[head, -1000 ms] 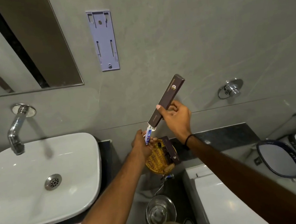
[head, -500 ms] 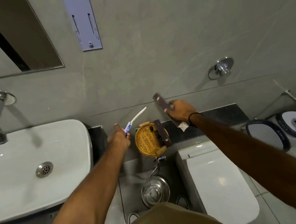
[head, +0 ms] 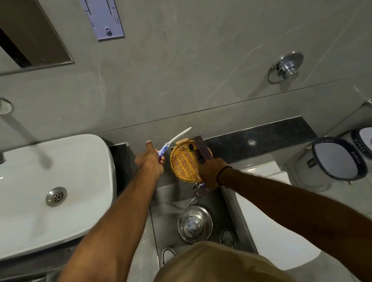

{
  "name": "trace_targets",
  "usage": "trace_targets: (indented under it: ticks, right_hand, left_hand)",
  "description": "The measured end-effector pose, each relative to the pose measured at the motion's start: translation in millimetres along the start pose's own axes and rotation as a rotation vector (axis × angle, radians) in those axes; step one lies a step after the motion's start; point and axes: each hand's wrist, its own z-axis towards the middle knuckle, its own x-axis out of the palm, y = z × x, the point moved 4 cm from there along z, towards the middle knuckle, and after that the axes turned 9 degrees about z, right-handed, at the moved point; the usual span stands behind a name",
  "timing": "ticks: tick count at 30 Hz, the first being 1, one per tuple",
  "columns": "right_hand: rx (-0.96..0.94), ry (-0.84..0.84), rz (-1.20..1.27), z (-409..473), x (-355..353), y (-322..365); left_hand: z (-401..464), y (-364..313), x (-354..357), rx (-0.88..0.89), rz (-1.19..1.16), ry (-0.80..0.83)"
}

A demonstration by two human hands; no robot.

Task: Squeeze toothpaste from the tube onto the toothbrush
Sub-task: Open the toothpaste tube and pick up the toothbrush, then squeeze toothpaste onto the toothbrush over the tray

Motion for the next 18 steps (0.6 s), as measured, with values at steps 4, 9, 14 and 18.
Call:
trace_targets:
  ticks: [4, 9, 14, 18]
  right_hand:
    - [0.001, 0.047, -0.011, 2, 13, 6]
    - [0.036, 0.047, 0.149, 6, -1, -12]
    - [0.089, -0.189, 0.545, 7, -43, -49]
    - [0.032, -0.437, 0.798, 5, -68, -55]
  left_hand:
    - [1, 6, -2, 0.009, 0.033, -0.013]
    - [7, 9, -4, 0.033, 0.082, -0.031]
    - [11, 7, -5, 0.129, 0.218, -0.081]
    - [5, 0, 5, 0.257, 0.416, -0.096]
